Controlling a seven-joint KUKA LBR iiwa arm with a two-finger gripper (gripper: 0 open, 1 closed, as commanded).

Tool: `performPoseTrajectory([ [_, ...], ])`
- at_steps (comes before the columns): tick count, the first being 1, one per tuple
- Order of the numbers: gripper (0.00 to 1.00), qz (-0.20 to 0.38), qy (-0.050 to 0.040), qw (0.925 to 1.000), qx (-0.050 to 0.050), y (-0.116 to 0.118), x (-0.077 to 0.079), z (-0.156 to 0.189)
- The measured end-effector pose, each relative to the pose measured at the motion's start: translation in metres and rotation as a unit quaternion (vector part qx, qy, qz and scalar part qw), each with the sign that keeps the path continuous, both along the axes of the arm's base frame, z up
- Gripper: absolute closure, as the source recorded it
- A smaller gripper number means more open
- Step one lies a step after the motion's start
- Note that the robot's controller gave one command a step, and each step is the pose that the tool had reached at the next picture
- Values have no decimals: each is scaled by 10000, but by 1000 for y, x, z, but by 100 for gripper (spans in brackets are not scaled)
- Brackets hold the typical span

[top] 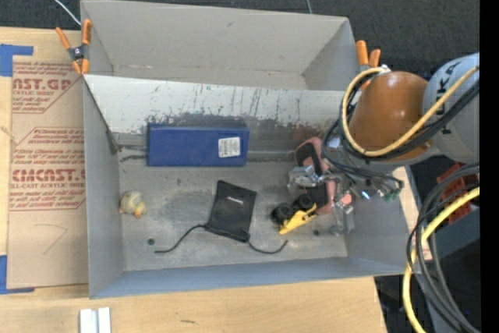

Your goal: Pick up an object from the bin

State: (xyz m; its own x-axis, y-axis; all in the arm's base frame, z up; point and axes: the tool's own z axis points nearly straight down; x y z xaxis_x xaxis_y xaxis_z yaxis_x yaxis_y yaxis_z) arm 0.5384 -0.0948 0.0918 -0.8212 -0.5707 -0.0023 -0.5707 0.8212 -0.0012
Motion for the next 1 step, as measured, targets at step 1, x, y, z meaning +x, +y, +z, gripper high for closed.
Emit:
performPoseTrajectory([
  [1,0,694,8,9976,23,-29,6,-5],
])
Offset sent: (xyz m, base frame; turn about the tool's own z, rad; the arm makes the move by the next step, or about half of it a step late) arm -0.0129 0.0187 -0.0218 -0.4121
